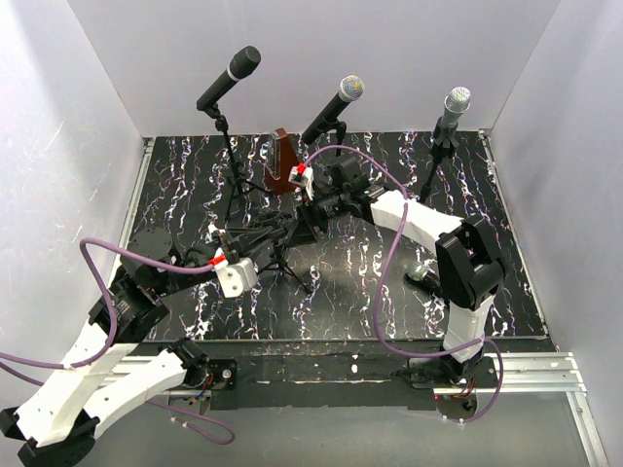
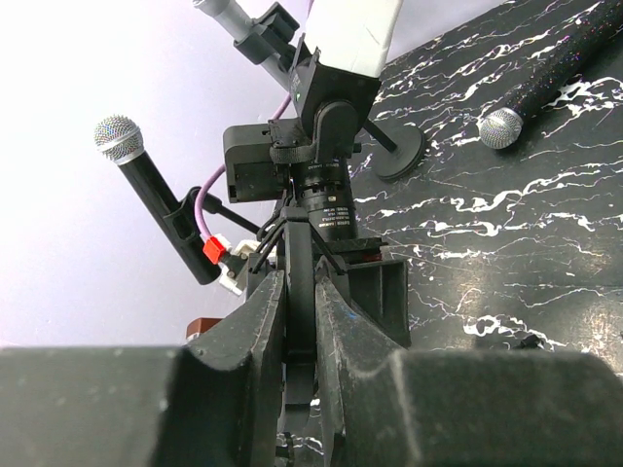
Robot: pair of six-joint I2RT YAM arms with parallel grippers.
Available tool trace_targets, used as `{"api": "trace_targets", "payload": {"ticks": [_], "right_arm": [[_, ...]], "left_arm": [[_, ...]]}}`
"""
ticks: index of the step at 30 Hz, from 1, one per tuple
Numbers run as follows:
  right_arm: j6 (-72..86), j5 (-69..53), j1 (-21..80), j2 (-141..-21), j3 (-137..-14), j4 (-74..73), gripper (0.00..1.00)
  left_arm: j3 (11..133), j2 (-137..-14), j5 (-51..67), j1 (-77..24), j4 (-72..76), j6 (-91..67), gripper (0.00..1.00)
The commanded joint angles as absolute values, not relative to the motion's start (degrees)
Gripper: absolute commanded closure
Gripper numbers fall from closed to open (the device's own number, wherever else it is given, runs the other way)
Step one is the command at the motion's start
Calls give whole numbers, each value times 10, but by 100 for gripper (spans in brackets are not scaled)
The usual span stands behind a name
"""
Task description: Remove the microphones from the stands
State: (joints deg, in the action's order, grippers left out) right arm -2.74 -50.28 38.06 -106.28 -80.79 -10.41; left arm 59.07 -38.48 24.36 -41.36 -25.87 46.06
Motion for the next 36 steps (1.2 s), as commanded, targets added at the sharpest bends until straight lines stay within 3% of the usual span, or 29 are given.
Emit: {"api": "trace_targets", "payload": {"ticks": [1,13,21,30,36], "right_arm": [[-31,-484,388,-1068,-806,-98,32],[-40,-376,389,-1073,-766,-108,33],[-59,-569,381,-1025,-801,-113,27],[-235,-581,384,-1077,-907,-240,32],[-275,-567,388,-1090,-911,-257,34]], "left_arm": [[589,-389,234,-413,-260,446,100],[580,-392,232,-412,-248,446,100],[581,-393,226,-412,-246,447,100],[594,-390,246,-412,-268,487,100],[594,-381,251,-412,-275,508,100]]}}
